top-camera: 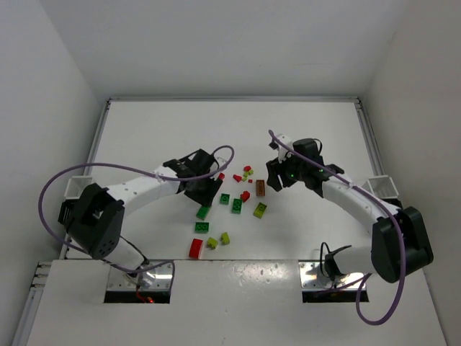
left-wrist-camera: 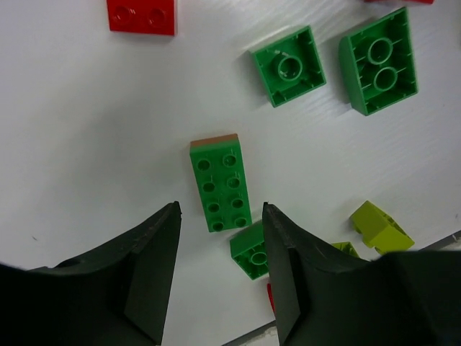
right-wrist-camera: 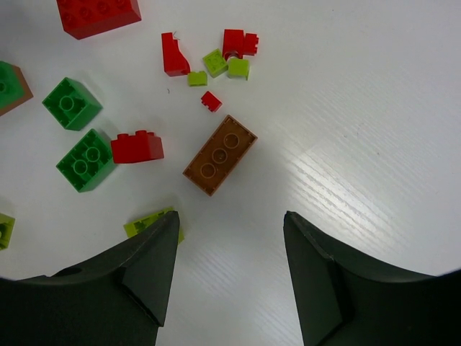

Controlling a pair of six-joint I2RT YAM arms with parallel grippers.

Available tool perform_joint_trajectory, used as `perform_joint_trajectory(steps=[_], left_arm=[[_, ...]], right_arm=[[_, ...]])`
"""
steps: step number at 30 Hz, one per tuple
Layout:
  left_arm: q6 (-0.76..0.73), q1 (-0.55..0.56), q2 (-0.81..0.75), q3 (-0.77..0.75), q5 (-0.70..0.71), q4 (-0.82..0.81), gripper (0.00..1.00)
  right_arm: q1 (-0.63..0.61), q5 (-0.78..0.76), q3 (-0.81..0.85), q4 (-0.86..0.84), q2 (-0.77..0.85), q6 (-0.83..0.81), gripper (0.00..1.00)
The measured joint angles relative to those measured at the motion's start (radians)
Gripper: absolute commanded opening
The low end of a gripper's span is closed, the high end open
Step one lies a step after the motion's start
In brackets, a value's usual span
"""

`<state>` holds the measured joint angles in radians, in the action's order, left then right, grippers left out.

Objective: Sort the legos into containers by color

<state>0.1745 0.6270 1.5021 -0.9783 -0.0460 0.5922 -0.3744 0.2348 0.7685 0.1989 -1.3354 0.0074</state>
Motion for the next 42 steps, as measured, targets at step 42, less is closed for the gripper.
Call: perform_joint_trajectory(steps=[42], left_arm=[[0.097, 0.060, 0.232, -0.052, 0.064, 0.051, 0.33]], right_arm=[[0.000, 0.000, -0.035, -0.033, 0.006, 0.012, 0.61]])
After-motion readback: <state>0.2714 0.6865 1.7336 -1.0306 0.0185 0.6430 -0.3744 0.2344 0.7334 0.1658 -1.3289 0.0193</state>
